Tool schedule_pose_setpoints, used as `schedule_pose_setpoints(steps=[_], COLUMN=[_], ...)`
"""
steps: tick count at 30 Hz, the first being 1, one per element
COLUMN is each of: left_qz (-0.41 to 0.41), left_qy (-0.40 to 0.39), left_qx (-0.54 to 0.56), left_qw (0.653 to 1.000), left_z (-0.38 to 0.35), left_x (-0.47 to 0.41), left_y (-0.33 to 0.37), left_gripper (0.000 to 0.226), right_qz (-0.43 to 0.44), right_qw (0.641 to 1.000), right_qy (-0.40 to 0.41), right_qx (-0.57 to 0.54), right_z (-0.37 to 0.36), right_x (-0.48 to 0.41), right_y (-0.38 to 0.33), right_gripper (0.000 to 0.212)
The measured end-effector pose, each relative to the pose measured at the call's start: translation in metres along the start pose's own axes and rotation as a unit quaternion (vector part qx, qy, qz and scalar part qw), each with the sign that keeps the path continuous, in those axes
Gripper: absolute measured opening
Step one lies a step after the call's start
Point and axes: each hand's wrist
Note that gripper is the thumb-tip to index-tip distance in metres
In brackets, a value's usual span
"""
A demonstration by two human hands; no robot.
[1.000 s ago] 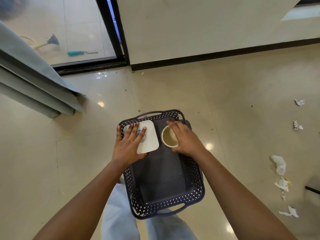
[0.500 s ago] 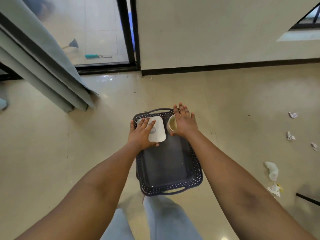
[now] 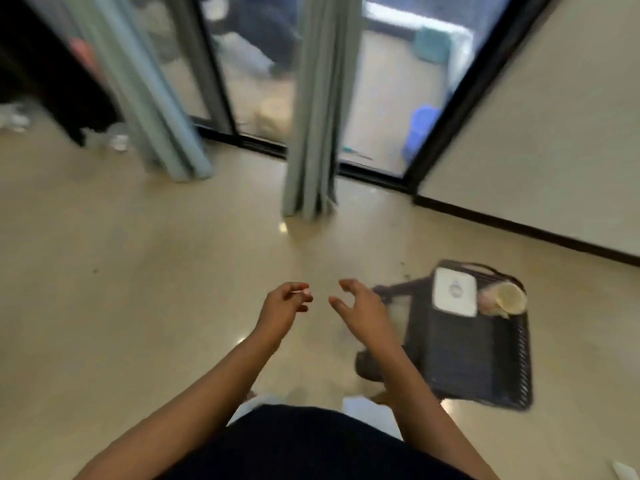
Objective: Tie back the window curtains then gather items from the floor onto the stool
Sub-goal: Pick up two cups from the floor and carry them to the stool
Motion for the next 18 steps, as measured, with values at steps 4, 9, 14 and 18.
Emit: schedule_pose_setpoints(steps=[4, 9, 14, 18], left_qz=[-0.034, -0.042, -0.012, 0.033], left_qy=[0.095, 0.228, 0.252, 0.292], left_qx=[0.014, 0.086, 0.106, 0.139], left_qw=[0.995, 0.969, 0.962, 0.946], left_z=[0.136, 0.270, 0.394, 0.509], left_x=[0.035, 0.024, -0.035, -0.098], left_y=[0.012, 0.020, 0.030, 0.056], left_gripper=[0.019, 0.015, 0.013, 0.012], right_qz=[0.103, 0.147, 0.178, 0.198], right_qw=[0.985, 0.957, 0.946, 0.931], right_qy=[-0.113, -0.195, -0.216, -0.261], right_qx=[0.074, 0.159, 0.162, 0.161], right_z=[-0.069, -0.124, -0.178, -0.223], right_x=[-0.010, -0.064, -0.165, -0.265], right_y=[-0.120, -0.240, -0.352, -0.459], right_gripper=[0.041, 0.040, 0.035, 0.037])
Point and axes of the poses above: each hand's wrist, its own x-axis away from the middle knuckle, its own z-axis out of the back of the hand, y = z × x, and after that the axes turned 4 degrees about -y, right-handed
